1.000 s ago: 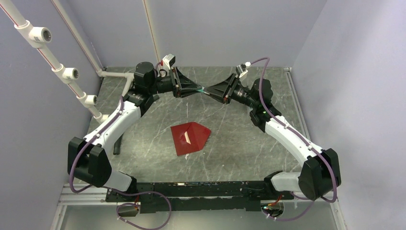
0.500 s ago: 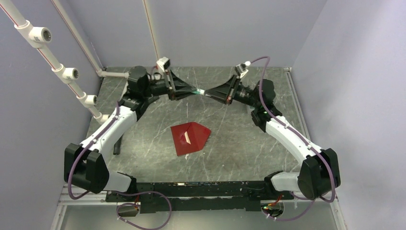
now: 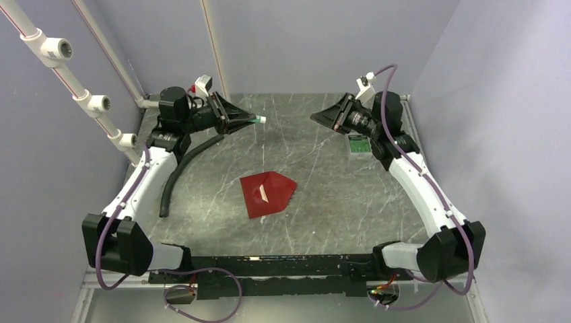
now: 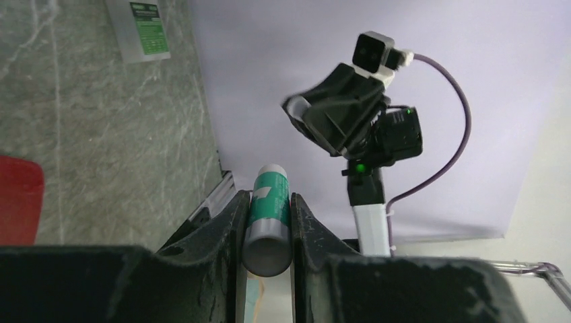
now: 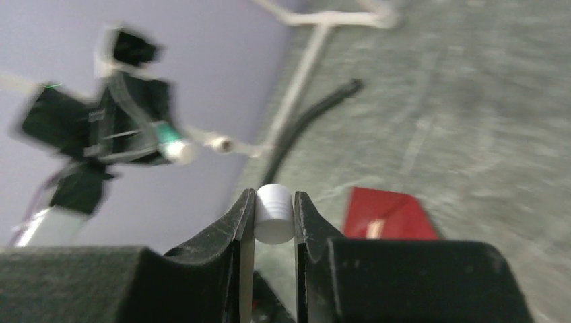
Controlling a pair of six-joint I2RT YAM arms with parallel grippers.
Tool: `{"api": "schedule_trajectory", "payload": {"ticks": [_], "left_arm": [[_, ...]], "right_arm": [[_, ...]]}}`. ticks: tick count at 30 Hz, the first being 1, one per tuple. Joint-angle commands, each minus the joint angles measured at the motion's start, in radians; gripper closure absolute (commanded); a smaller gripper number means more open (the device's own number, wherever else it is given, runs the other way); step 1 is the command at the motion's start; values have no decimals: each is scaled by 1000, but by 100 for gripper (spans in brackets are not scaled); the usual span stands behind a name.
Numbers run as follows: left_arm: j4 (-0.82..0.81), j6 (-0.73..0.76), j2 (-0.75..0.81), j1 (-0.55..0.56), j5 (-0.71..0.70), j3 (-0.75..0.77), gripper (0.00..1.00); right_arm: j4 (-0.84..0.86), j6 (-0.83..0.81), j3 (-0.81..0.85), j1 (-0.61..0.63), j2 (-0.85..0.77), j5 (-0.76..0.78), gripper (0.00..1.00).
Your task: Place the letter into the envelope and seal it
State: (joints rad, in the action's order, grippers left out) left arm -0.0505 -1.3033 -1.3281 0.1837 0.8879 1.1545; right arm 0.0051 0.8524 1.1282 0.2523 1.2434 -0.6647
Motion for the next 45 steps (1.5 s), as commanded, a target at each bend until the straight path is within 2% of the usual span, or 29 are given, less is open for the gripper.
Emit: {"api": "schedule_trajectory", "payload": {"ticks": [1, 5, 9, 19, 26, 30, 35, 42, 45], "left_arm": [[259, 275, 12, 13, -38, 116, 97], [440, 448, -22, 62, -104, 177, 97], [547, 555, -67, 137, -176, 232, 97], [595, 614, -154, 191, -185, 265, 97], [616, 637, -179, 195, -192, 272, 98], [628, 650, -189, 196, -191, 280, 98], [644, 672, -196, 197, -187, 300, 98], [655, 684, -201, 197, -173, 326, 98], [649, 689, -206, 197, -145, 332, 98]], "right_arm": [[-511, -293, 97, -3, 78, 366, 100], [-640, -354, 76, 5, 162, 575, 100], [-704, -379, 34, 11, 244, 689, 96], [-736, -379, 39, 46, 439, 832, 81], [-712, -392, 59, 51, 530, 870, 73], [-696, -396, 65, 53, 547, 854, 56], [-710, -398, 88, 53, 550, 821, 46], [-769, -404, 162, 53, 428, 805, 37], [-750, -463, 192, 53, 351, 684, 34]]}}
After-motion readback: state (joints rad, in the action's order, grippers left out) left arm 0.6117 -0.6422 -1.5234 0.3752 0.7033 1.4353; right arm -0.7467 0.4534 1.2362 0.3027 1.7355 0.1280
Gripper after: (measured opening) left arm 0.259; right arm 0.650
